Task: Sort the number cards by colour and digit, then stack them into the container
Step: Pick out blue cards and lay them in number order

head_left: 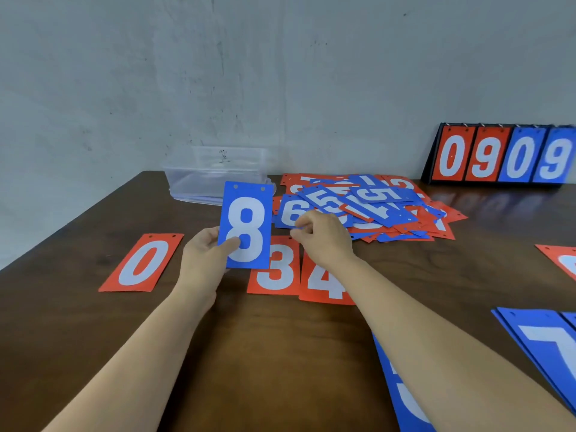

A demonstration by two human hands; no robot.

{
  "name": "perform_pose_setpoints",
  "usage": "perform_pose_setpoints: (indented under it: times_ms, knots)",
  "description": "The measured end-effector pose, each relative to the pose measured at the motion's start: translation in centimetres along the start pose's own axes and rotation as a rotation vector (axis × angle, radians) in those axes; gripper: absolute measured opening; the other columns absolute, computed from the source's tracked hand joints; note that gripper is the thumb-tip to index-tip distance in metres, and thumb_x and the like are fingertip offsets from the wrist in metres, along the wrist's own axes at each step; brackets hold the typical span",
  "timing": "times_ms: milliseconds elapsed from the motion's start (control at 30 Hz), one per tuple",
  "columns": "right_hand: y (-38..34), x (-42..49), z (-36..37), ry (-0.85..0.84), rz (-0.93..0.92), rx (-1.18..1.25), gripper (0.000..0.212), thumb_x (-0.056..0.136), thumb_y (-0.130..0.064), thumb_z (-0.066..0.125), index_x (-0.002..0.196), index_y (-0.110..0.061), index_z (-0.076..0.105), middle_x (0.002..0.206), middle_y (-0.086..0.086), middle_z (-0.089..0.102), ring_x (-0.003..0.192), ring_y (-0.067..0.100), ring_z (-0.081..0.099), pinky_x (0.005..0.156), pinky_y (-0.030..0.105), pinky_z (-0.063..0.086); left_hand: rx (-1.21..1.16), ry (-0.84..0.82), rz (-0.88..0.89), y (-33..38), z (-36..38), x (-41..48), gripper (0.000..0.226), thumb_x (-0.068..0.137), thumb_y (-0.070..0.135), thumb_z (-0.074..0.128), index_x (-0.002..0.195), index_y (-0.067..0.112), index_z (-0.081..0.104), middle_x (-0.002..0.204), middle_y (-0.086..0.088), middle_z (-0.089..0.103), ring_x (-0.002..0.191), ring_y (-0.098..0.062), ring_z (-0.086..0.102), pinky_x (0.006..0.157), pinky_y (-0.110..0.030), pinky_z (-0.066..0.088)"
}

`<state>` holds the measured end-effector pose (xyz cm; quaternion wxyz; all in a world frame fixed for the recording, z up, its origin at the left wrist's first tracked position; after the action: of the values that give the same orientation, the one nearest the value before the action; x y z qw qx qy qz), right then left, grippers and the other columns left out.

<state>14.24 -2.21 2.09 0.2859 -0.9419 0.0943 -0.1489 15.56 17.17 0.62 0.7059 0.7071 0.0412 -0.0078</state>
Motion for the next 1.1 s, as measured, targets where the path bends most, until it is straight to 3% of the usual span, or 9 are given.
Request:
perform_pose_setpoints:
  times_ms: [133, 300, 433, 533, 667, 767, 833, 967, 1100]
  knots:
    - [-1.2, -2.1, -1.7, -0.122, 0.067, 0.501, 0.031, 0.096, -0.035, 0.054, 0.111, -0.011, 0.066, 0.099, -0.006, 0.067, 0.090, 0.007, 0.060, 0.080, 0.026, 0.049, -0.036, -0.061, 0.002, 0.4, 1.6, -0.9, 0.019, 0.087, 0.020, 0.070, 0.103, 0.023, 0.059, 0.102, 0.002, 0.069, 0.098, -0.020, 0.068, 0.087, -0.046, 0.057]
    - [-0.1, -4.3, -3.6, -0.053, 0.151, 0.604, 0.031, 0.090, -0.015, 0.066, 0.120, -0.007, 0.063, 0.114, 0.002, 0.066, 0.105, 0.015, 0.064, 0.086, 0.029, 0.056, -0.012, -0.196, 0.047, 0.4, 4.8, -2.9, 0.019, 0.085, 0.019, 0.073, 0.102, 0.018, 0.065, 0.105, -0.005, 0.072, 0.093, -0.026, 0.070, 0.077, -0.042, 0.057]
    - [2.0, -6.6, -6.5, 0.024, 0.191, 0.663, 0.007, 0.091, -0.010, 0.064, 0.095, -0.016, 0.066, 0.100, 0.000, 0.067, 0.098, 0.018, 0.066, 0.081, 0.029, 0.057, 0.053, -0.258, 0.111, 0.7, 7.2, -4.8, 0.028, 0.085, 0.020, 0.073, 0.111, 0.012, 0.066, 0.105, -0.003, 0.072, 0.091, -0.019, 0.070, 0.067, -0.030, 0.053]
    - [4.3, -8.6, -9.1, 0.078, 0.229, 0.712, 0.012, 0.092, -0.008, 0.063, 0.103, -0.009, 0.066, 0.104, 0.002, 0.070, 0.094, 0.017, 0.068, 0.072, 0.022, 0.057, 0.074, -0.256, 0.135, 1.2, 8.7, -6.4, 0.031, 0.085, 0.018, 0.073, 0.115, 0.011, 0.065, 0.098, -0.001, 0.072, 0.080, -0.011, 0.067, 0.068, -0.026, 0.052]
    - [8.7, -11.8, -13.0, 0.183, 0.296, 0.662, 0.014, 0.093, -0.014, 0.061, 0.100, -0.003, 0.068, 0.106, 0.016, 0.070, 0.099, 0.031, 0.067, 0.089, 0.045, 0.055, 0.138, -0.245, 0.247, 2.4, 10.5, -8.8, 0.027, 0.086, 0.016, 0.071, 0.112, 0.016, 0.066, 0.096, -0.001, 0.072, 0.075, -0.006, 0.062, 0.067, -0.018, 0.045]
    - [13.3, -15.0, -16.9, 0.323, 0.333, 0.635, 0.022, 0.092, -0.016, 0.061, 0.091, 0.006, 0.066, 0.096, 0.026, 0.068, 0.083, 0.040, 0.065, 0.074, 0.038, 0.052, 0.207, -0.242, 0.328, 3.2, 12.1, -11.0, 0.022, 0.086, 0.016, 0.071, 0.108, 0.016, 0.067, 0.093, -0.001, 0.069, 0.080, -0.006, 0.062, 0.060, -0.011, 0.045]
    - [16.5, -17.4, -19.7, 0.427, 0.351, 0.587, 0.030, 0.091, -0.017, 0.062, 0.092, 0.013, 0.062, 0.076, 0.021, 0.060, 0.070, 0.025, 0.052, 0.066, 0.034, 0.041, 0.239, -0.283, 0.377, 3.6, 13.9, -12.9, 0.018, 0.086, 0.014, 0.071, 0.104, 0.013, 0.068, 0.088, 0.001, 0.068, 0.076, -0.005, 0.061, 0.058, -0.006, 0.044]
    - [22.5, -21.4, -24.4, 0.543, 0.469, 0.485, 0.038, 0.093, -0.017, 0.060, 0.095, 0.020, 0.055, 0.057, 0.020, 0.042, 0.062, 0.018, 0.035, 0.055, 0.030, 0.029, 0.362, -0.476, 0.447, 3.3, 19.2, -18.0, 0.015, 0.084, 0.020, 0.073, 0.098, 0.023, 0.068, 0.092, 0.011, 0.068, 0.084, -0.001, 0.063, 0.083, -0.015, 0.049]
    - [26.3, -23.5, -25.7, 0.456, 0.580, 0.218, 0.033, 0.094, -0.022, 0.058, 0.075, 0.005, 0.059, 0.047, -0.001, 0.039, 0.047, 0.015, 0.030, 0.051, 0.027, 0.028, 0.607, -0.643, 0.572, 1.3, 24.9, -22.6, 0.035, 0.085, 0.035, 0.071, 0.118, 0.023, 0.065, 0.118, 0.011, 0.063, 0.111, -0.005, 0.058, 0.094, -0.015, 0.040]
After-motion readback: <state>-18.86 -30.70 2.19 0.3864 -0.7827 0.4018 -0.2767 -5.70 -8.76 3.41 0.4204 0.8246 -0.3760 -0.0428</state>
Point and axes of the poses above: each hand's wrist, its own x-axis towards the middle knuckle, its own z-axis out of the palm, y = z × x, the point moved 2 cm from there along x, towards the middle knuckle
